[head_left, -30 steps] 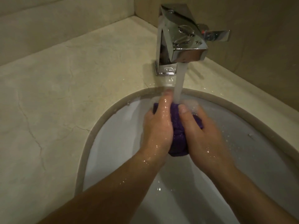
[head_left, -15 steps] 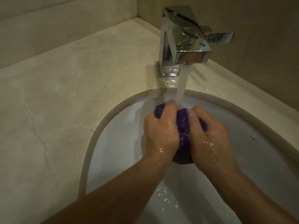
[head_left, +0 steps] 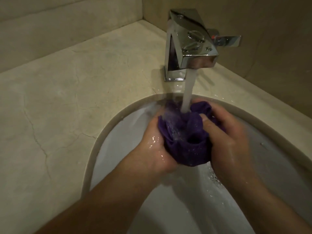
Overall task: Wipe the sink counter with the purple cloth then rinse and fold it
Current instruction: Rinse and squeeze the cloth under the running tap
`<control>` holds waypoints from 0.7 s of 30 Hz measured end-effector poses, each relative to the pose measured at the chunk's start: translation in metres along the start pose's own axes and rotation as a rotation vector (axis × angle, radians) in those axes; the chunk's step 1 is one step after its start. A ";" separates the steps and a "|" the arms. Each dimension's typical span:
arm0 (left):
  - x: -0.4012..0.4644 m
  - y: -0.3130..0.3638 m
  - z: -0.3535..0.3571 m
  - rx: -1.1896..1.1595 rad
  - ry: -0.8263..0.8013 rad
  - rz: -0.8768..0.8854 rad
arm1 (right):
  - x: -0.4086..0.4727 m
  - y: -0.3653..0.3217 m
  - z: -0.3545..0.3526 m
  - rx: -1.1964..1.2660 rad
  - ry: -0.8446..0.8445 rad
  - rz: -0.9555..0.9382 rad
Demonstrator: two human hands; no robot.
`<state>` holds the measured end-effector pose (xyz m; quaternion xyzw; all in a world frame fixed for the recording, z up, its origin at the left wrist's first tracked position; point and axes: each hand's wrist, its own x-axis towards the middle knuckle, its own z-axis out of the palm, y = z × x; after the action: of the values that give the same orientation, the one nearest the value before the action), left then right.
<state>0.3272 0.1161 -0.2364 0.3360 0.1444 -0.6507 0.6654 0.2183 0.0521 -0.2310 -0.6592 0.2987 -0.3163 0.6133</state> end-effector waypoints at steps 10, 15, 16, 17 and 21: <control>-0.005 -0.009 0.004 0.188 0.061 0.240 | -0.008 0.000 0.007 -0.301 -0.123 -0.008; -0.009 -0.019 0.005 0.198 0.094 0.368 | -0.018 0.001 0.016 -0.350 -0.123 -0.054; -0.010 -0.019 0.006 0.205 0.114 0.383 | -0.019 0.001 0.017 -0.412 -0.099 -0.079; -0.008 -0.019 0.004 0.216 0.134 0.392 | -0.019 0.001 0.018 -0.472 -0.078 -0.099; -0.002 -0.018 0.002 0.226 0.205 0.398 | -0.017 0.001 0.018 -0.581 -0.018 -0.120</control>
<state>0.3089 0.1179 -0.2381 0.4944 0.0685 -0.4814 0.7205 0.2216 0.0760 -0.2337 -0.8265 0.3317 -0.2475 0.3817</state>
